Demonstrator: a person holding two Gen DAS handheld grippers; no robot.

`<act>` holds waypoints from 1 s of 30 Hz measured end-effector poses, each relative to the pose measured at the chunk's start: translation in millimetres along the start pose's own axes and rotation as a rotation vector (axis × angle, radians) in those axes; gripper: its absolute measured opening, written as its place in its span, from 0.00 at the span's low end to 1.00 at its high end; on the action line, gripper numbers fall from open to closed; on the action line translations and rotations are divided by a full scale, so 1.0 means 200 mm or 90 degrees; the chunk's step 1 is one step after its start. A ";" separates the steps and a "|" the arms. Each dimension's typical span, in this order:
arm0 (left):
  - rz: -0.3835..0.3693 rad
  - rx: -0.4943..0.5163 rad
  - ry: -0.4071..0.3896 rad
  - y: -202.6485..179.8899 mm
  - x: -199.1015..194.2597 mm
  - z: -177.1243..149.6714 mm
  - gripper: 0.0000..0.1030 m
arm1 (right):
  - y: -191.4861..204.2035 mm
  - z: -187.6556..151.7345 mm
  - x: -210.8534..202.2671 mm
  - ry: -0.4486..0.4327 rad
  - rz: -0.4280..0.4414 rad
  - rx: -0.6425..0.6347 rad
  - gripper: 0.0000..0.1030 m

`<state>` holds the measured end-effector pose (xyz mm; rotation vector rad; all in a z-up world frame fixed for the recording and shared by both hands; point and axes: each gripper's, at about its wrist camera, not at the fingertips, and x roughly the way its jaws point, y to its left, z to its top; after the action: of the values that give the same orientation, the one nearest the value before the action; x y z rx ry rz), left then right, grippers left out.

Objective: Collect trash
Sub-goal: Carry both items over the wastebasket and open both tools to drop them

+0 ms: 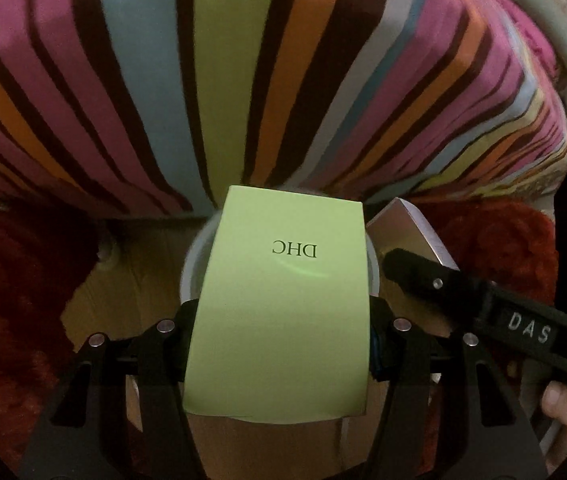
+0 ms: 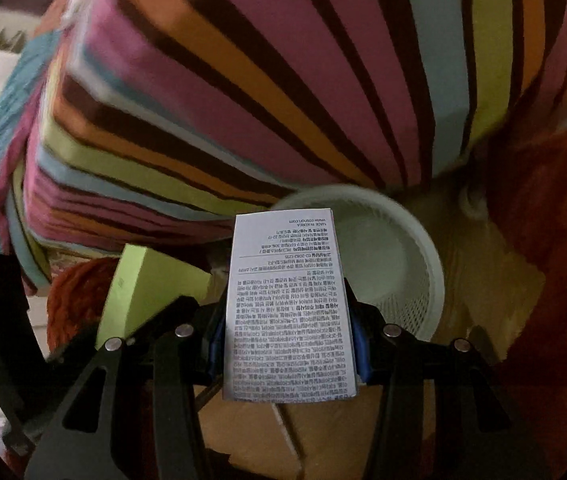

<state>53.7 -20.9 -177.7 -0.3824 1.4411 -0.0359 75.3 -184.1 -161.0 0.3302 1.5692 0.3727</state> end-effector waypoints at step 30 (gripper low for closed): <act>0.029 -0.156 0.200 0.20 0.56 -0.01 0.86 | -0.29 -0.03 0.42 0.172 -0.063 0.239 0.88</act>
<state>58.8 -13.0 -297.0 -0.5627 1.7704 0.1231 67.8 -200.9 -261.6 0.5041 1.9154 0.0411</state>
